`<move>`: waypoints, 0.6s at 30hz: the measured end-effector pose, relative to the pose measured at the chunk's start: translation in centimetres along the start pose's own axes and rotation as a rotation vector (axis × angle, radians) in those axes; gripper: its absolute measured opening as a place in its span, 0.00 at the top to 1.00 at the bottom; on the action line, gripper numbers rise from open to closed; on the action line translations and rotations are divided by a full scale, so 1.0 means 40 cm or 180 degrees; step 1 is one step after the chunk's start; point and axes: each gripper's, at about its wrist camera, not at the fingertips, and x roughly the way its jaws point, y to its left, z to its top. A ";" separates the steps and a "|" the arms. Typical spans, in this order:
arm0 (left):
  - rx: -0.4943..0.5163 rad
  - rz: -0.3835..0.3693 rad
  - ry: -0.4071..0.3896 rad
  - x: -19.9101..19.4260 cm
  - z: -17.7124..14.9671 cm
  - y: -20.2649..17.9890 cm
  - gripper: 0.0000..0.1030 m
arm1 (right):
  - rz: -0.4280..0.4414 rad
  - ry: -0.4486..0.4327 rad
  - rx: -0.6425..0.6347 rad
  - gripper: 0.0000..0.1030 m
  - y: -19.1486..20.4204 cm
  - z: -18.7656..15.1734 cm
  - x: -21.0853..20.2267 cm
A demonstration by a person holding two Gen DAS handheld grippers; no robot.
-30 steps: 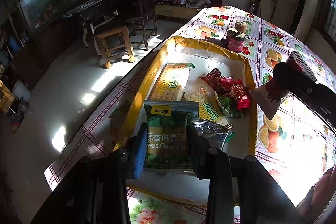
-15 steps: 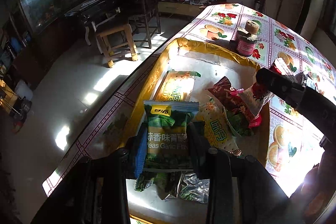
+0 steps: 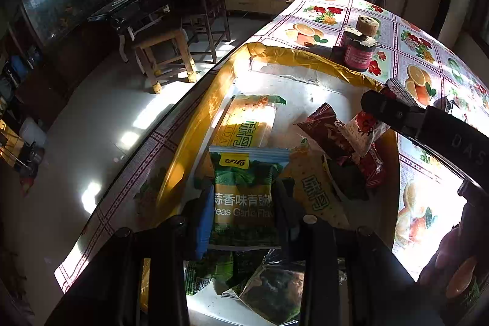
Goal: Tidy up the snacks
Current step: 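Release the green pack into tray with left tool while right tool releases wrapper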
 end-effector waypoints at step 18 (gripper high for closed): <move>0.0036 0.0027 0.0020 0.023 0.000 -0.017 0.66 | 0.0006 0.0080 0.0053 0.75 -0.030 0.003 0.041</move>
